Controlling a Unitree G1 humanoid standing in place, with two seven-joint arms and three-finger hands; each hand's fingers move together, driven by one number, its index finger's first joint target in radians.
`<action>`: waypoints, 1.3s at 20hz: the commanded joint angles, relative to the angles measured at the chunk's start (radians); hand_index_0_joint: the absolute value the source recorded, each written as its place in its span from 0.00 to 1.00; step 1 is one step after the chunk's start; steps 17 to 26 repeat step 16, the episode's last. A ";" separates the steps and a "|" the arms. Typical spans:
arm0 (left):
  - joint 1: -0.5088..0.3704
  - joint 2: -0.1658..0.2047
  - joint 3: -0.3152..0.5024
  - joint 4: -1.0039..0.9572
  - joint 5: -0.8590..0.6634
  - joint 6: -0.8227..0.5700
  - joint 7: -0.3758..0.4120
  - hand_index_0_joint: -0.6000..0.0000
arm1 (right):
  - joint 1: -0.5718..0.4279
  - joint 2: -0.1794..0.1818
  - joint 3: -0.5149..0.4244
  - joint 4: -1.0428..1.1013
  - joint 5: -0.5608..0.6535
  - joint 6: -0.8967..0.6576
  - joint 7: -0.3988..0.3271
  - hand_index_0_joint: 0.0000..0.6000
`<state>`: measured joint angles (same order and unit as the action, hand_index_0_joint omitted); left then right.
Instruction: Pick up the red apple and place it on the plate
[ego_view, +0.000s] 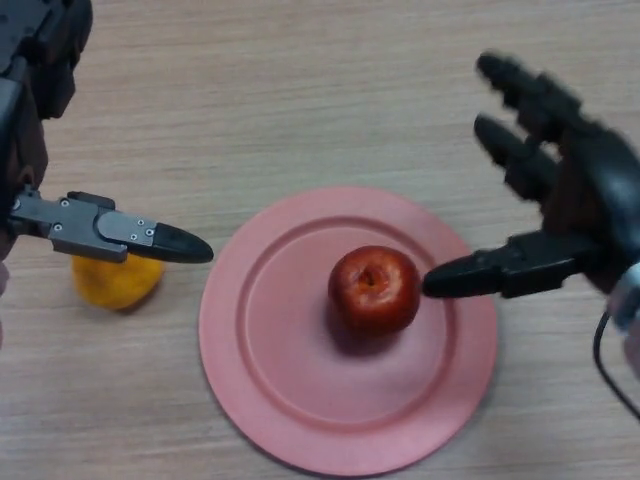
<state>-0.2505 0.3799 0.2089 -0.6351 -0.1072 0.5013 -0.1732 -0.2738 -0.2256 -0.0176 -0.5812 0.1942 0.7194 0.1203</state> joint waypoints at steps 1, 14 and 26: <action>-0.024 0.035 0.069 -0.056 -0.039 -0.055 0.022 1.00 | -0.026 -0.058 -0.090 -0.081 0.065 -0.109 0.011 0.00; 0.116 -0.023 0.099 -0.198 -0.122 0.004 -0.054 1.00 | 0.079 -0.126 -0.215 -0.289 0.057 -0.055 -0.057 0.00; 0.117 -0.025 0.092 -0.183 -0.121 -0.006 -0.033 1.00 | 0.088 -0.114 -0.201 -0.298 0.037 -0.062 -0.062 0.00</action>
